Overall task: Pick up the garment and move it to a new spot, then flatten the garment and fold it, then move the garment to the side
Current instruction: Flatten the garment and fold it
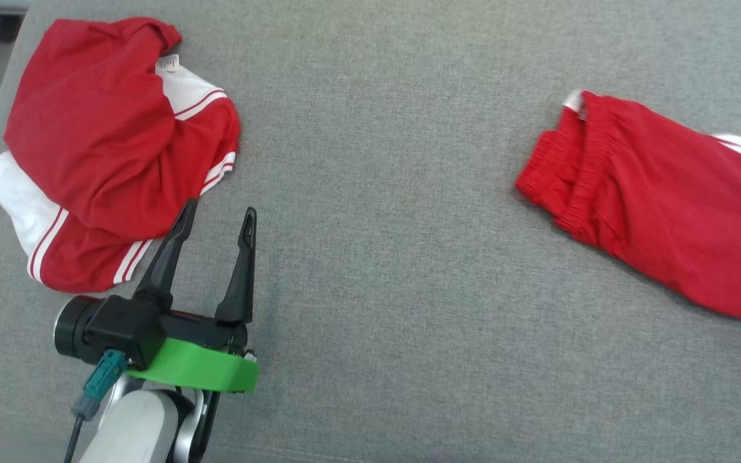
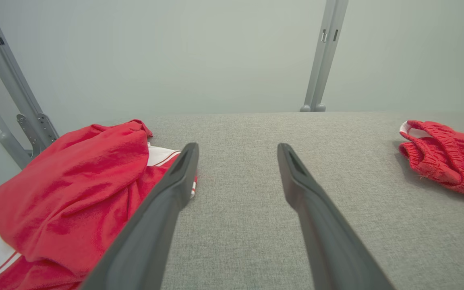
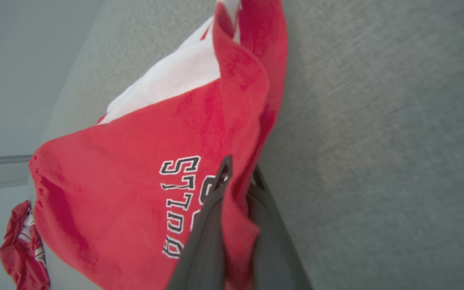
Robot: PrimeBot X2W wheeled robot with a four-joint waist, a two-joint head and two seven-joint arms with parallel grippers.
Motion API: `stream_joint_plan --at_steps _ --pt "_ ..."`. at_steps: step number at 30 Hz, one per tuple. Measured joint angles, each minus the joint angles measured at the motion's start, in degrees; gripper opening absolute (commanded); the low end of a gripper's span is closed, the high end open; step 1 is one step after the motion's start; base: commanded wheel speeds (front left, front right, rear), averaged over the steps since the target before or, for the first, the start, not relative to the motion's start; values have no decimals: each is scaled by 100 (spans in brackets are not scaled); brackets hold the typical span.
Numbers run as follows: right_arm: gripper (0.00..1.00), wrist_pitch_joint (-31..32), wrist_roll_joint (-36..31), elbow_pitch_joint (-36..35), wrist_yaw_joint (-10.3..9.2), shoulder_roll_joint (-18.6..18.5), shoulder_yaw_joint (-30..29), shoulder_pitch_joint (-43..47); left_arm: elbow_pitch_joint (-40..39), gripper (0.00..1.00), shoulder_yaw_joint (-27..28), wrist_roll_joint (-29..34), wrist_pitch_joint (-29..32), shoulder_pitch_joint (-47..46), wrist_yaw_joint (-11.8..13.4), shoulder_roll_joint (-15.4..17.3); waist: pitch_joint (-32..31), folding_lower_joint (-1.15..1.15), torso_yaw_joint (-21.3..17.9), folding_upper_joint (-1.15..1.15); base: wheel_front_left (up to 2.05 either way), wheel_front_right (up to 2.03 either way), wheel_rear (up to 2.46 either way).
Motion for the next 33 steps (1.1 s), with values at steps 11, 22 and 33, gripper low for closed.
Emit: stream_joint_plan --at_steps 11,22,33 --pt "0 -1260 -842 -1150 -1 787 -320 585 30 100 214 -82 1 659 34 215 -532 0 -548 0 0 0 0" --pt "0 -1428 -1699 -1143 -1 1523 1845 -734 410 100 -149 -220 91 475 -201 -42 -627 0 -450 0 0 0 0" --pt "100 -1705 -2387 -464 0 1708 3184 -787 672 100 -159 -201 47 266 -254 -208 -656 0 -137 0 0 0 0"
